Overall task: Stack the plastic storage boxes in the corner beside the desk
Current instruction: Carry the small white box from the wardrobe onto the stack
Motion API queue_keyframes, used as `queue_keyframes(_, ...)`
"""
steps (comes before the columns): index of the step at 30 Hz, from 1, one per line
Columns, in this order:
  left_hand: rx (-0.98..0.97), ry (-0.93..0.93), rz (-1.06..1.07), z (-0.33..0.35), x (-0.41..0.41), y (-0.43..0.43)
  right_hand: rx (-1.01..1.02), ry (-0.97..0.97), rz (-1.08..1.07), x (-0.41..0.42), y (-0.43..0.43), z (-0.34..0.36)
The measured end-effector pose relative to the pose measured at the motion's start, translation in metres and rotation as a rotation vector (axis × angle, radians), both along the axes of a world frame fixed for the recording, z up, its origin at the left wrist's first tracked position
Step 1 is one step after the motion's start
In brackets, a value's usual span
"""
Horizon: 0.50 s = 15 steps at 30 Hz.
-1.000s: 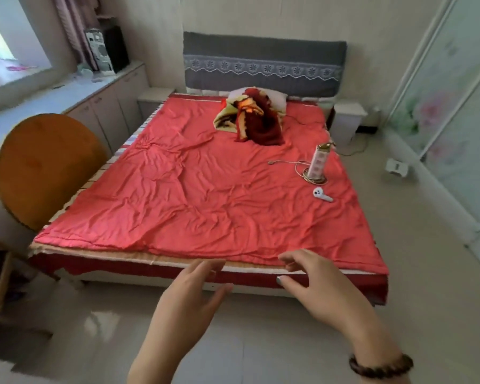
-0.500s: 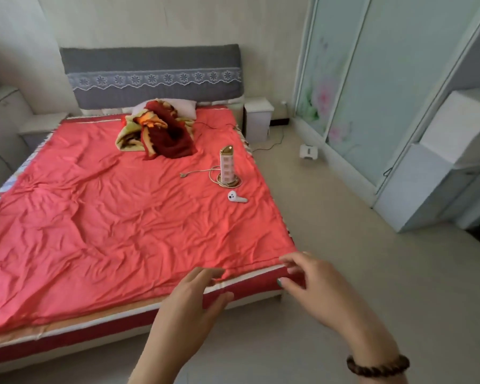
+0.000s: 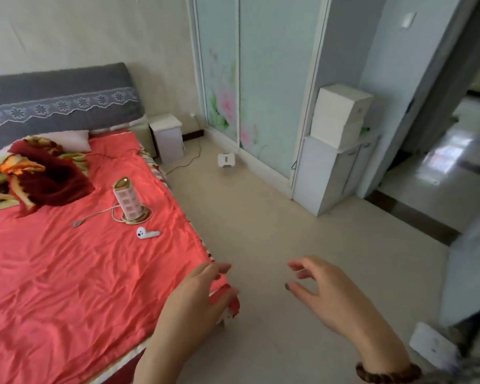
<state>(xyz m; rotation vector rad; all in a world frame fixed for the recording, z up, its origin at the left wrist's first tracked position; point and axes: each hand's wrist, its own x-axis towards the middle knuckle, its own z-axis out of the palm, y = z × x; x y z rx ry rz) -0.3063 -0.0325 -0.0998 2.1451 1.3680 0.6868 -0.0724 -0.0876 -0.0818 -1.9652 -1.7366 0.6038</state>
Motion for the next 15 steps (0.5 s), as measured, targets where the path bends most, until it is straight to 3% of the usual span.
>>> queue_keyframes(15, -0.007, 0.011, -0.377, -0.023, 0.197, 0.157, -0.013, -0.02, -0.332, 0.157, 0.072, -0.025)
